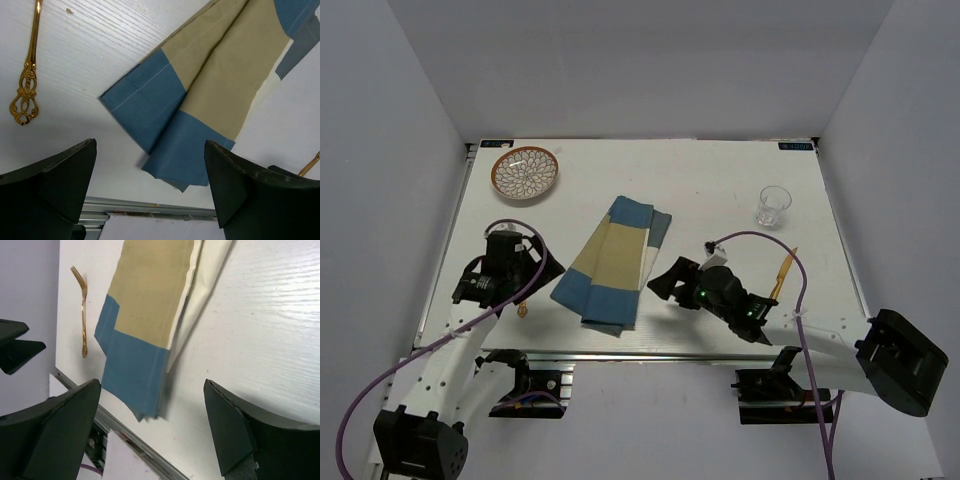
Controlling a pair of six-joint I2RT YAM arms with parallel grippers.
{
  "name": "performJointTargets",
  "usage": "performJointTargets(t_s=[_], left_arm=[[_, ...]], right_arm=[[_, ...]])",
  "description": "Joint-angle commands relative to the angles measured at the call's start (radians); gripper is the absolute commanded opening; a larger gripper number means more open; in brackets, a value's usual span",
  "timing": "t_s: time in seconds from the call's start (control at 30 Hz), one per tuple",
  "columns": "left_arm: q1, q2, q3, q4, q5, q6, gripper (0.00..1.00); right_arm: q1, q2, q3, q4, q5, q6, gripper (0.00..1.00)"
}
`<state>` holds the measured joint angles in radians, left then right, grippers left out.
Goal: Set the dinner table for one person
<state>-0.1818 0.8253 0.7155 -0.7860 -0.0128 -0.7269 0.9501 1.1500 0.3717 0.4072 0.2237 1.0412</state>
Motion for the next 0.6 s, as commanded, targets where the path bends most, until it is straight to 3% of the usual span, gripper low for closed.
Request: performJointTargets(t_s=[0.0,0.17,0.4,0.5,0.57], left_arm=[[-0.004,-0.032,0.016,0.019,0.040,-0.029,0.98],[-0.004,-0.072,0.071,-0.039,-0.009,-0.017,0.98],[-0.004,-0.110,0.119,-0.110,-0.030,0.003,0.98],[-0.004,-0.123,0.140,-0.137,-0.038,0.009,0.98],[-0.004,-0.127,0.160,-0.151,-0.035,0.017,0.98]], right_arm=[[-0.005,-0.035,-0.017,-0.073,-0.036,-0.063,0.89],[-0.002,0.052,-0.085,0.134,-0.180,-0.058,0.89],[0.018,0.396,-0.017,0.474,-0.415,-0.015,0.86],[0.019,0.488,0.021,0.498,-0.429,0.000,0.80],[0.026,0.540,0.044,0.521,-0.452,0.023,0.68]])
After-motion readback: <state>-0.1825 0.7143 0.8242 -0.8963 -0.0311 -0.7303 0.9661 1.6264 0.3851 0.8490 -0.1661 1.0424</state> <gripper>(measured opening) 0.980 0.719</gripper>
